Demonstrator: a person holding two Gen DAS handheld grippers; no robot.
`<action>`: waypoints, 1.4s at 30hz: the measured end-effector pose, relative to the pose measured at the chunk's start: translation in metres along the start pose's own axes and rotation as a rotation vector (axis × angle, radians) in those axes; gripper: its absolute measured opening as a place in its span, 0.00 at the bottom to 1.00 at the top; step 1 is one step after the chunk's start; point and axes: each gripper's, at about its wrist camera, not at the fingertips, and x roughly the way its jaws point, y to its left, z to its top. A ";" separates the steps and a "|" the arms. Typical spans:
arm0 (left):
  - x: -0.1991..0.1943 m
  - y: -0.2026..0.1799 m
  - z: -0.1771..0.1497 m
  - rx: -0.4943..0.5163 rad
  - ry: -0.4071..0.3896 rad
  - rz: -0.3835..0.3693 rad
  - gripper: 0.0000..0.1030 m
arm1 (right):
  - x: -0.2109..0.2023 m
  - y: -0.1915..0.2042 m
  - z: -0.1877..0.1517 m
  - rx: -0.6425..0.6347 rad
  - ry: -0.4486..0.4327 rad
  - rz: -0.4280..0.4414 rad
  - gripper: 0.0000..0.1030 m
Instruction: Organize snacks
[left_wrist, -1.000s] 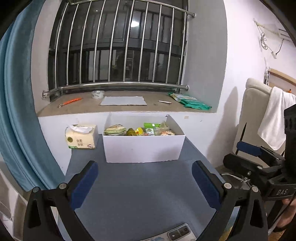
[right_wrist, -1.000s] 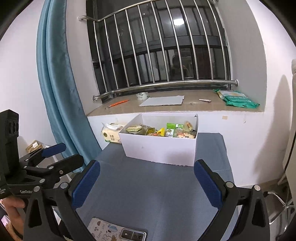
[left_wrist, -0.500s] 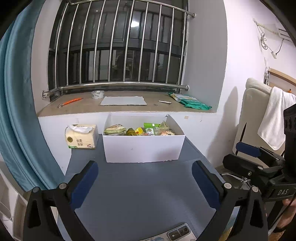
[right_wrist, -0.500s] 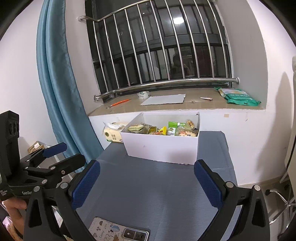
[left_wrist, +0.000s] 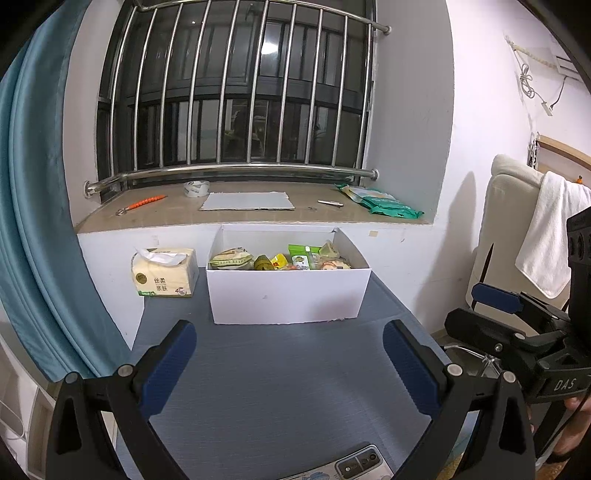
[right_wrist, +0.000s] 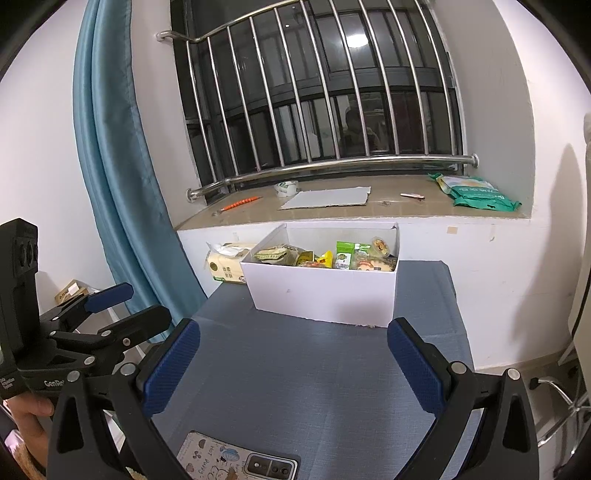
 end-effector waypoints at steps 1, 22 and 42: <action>0.000 0.000 0.000 0.000 0.000 -0.001 1.00 | 0.000 0.000 0.000 0.000 -0.001 0.000 1.00; 0.000 -0.002 0.000 0.001 0.002 0.004 1.00 | 0.001 0.000 -0.001 -0.002 0.001 -0.002 1.00; 0.000 -0.003 -0.001 0.003 0.003 0.005 1.00 | 0.000 0.000 -0.001 -0.004 0.003 -0.003 1.00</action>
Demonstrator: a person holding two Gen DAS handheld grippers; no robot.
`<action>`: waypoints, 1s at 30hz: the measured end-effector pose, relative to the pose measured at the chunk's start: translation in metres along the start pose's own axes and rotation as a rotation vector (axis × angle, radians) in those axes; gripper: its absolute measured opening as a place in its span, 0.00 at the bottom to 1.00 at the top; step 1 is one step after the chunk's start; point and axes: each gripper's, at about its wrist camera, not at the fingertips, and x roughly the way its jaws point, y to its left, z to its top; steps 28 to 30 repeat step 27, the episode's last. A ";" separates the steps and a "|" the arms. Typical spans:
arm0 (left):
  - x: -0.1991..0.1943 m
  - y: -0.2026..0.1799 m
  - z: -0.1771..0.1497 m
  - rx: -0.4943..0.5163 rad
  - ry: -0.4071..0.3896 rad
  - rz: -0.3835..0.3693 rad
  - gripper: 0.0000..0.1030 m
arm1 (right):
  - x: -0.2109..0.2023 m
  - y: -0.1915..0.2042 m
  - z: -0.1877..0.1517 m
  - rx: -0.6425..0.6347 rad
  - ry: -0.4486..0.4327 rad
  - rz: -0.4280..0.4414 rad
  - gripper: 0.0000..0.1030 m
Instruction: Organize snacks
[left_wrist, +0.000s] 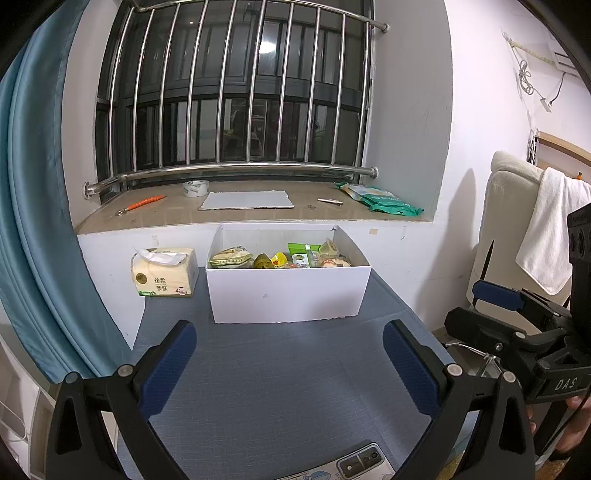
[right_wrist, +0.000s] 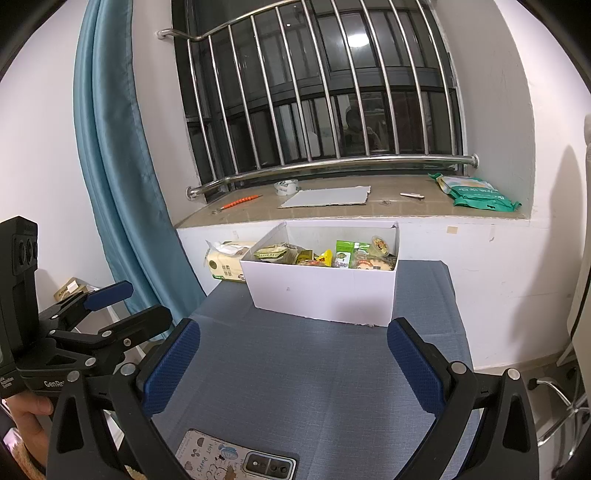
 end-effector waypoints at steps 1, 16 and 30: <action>0.000 0.000 0.000 0.000 0.001 0.000 1.00 | 0.000 0.000 0.000 0.000 0.000 0.000 1.00; 0.002 0.003 -0.003 0.006 0.009 -0.001 1.00 | 0.000 -0.001 0.000 -0.001 0.002 0.000 1.00; 0.002 0.001 -0.004 0.024 0.011 -0.001 1.00 | 0.001 -0.005 0.000 -0.004 0.003 0.003 1.00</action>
